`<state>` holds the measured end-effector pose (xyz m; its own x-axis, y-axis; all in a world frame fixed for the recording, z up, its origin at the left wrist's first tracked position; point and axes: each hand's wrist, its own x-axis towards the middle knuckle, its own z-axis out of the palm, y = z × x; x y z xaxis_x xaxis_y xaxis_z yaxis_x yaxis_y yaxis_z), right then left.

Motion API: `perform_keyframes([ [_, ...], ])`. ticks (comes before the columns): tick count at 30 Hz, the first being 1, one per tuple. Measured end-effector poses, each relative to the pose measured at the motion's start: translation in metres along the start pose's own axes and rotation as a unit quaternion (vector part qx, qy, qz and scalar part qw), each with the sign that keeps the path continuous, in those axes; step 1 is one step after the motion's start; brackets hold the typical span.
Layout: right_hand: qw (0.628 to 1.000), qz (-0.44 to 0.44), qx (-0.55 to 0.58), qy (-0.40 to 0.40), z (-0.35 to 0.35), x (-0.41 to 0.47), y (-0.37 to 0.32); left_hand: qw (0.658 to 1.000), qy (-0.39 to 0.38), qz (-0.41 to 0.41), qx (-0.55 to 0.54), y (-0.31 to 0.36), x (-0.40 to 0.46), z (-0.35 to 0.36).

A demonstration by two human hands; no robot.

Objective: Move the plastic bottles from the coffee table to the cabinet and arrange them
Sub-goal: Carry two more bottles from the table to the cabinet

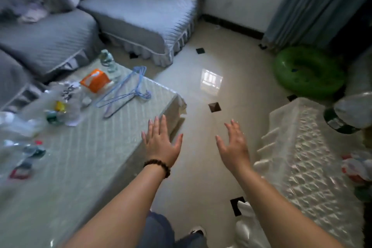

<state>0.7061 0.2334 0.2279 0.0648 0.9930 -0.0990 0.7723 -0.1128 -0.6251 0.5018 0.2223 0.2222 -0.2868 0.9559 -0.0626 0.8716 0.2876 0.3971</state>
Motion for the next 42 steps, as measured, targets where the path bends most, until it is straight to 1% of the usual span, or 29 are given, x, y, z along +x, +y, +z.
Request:
perform_keyframes([
  [3, 0.997, -0.057, -0.006, -0.053, 0.037, -0.002, -0.054, 0.996, 0.030, -0.081, -0.007, -0.068, -0.011, -0.029],
  [8, 0.982, -0.139, -0.003, -0.124, 0.112, -0.017, -0.141, 0.978, 0.081, -0.193, -0.014, -0.174, -0.034, -0.071],
  [15, 0.954, -0.223, -0.036, -0.195, 0.228, -0.065, -0.261, 0.950, 0.105, -0.293, -0.014, -0.325, -0.072, -0.125],
  [20, 0.931, -0.258, -0.064, -0.249, 0.302, -0.103, -0.332, 0.929, 0.118, -0.351, -0.027, -0.419, -0.092, -0.155],
  [25, 0.915, -0.276, -0.083, -0.282, 0.360, -0.123, -0.383, 0.912, 0.121, -0.390, -0.034, -0.487, -0.099, -0.169],
  [29, 0.908, -0.283, -0.090, -0.294, 0.396, -0.121, -0.405, 0.903, 0.115, -0.411, -0.049, -0.522, -0.095, -0.169],
  [37, 0.898, -0.275, -0.117, -0.323, 0.477, -0.082, -0.430, 0.904, 0.105, -0.410, -0.059, -0.578, -0.050, -0.146],
  [42, 0.901, -0.258, -0.091, -0.335, 0.551, -0.044, -0.442, 0.908, 0.092, -0.404, -0.057, -0.621, -0.005, -0.111],
])
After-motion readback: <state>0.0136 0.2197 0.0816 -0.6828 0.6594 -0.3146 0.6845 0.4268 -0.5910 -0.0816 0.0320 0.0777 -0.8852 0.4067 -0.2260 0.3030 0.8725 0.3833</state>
